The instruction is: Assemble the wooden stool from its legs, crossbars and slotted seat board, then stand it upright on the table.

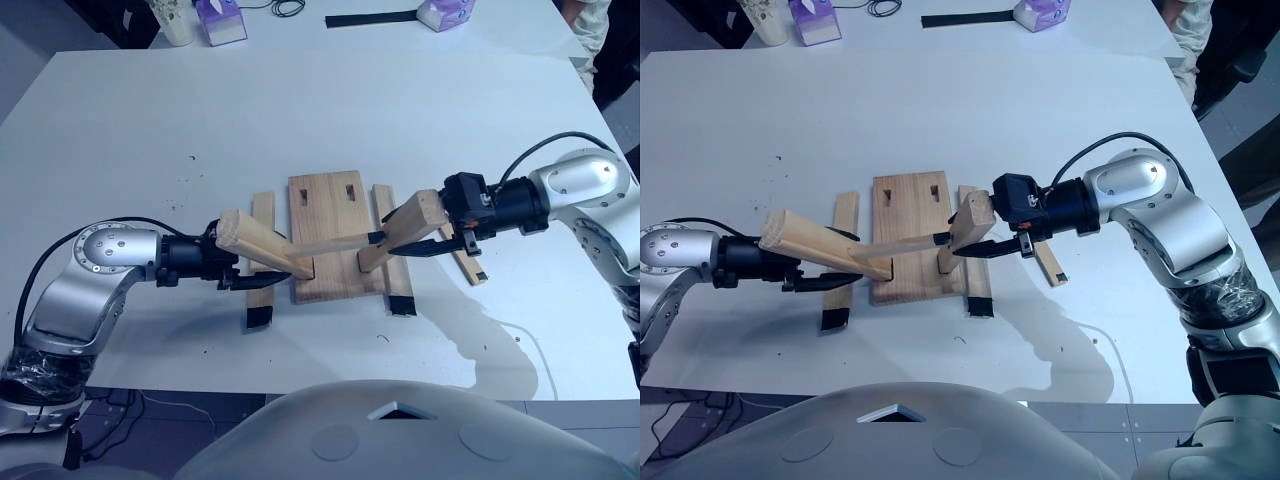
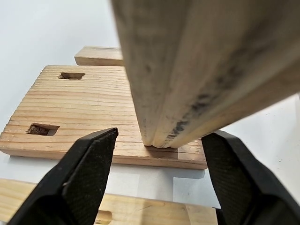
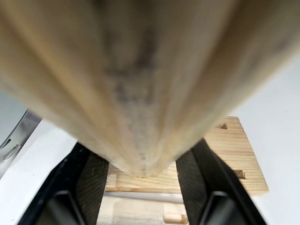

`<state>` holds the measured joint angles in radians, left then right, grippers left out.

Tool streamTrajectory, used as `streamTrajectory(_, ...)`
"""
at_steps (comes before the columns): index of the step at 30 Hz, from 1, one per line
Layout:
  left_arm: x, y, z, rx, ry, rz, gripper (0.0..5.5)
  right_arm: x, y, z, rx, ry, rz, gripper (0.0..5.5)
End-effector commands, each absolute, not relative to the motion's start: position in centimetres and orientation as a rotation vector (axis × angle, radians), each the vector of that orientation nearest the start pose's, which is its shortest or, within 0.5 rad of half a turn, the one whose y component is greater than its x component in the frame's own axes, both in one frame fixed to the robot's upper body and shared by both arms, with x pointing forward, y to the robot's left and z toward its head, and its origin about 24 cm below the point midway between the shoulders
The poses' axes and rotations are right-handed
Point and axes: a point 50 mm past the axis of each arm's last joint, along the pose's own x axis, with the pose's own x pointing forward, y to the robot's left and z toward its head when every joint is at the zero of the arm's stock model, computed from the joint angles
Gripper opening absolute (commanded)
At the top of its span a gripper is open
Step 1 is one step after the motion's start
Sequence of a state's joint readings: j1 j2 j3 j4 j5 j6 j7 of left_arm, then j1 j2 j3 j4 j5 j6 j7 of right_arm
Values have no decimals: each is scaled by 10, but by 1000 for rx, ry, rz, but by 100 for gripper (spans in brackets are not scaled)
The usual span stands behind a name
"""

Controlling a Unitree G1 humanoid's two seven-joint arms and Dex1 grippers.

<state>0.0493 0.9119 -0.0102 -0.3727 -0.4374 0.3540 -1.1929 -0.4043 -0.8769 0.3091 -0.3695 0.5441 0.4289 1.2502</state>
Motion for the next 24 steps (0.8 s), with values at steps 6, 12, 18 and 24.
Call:
streamTrajectory(6,200,230,134,394,456,-1387,406,221,-146,122,-427,457,1651,200)
streamTrajectory(12,231,261,155,402,414,-1224,406,223,-146,122,-435,455,1649,200)
streamTrajectory(18,285,251,189,294,245,-1132,358,225,-145,121,-447,449,1644,200)
streamTrajectory(24,282,173,221,156,160,-1532,250,226,-144,119,-449,446,1640,200)
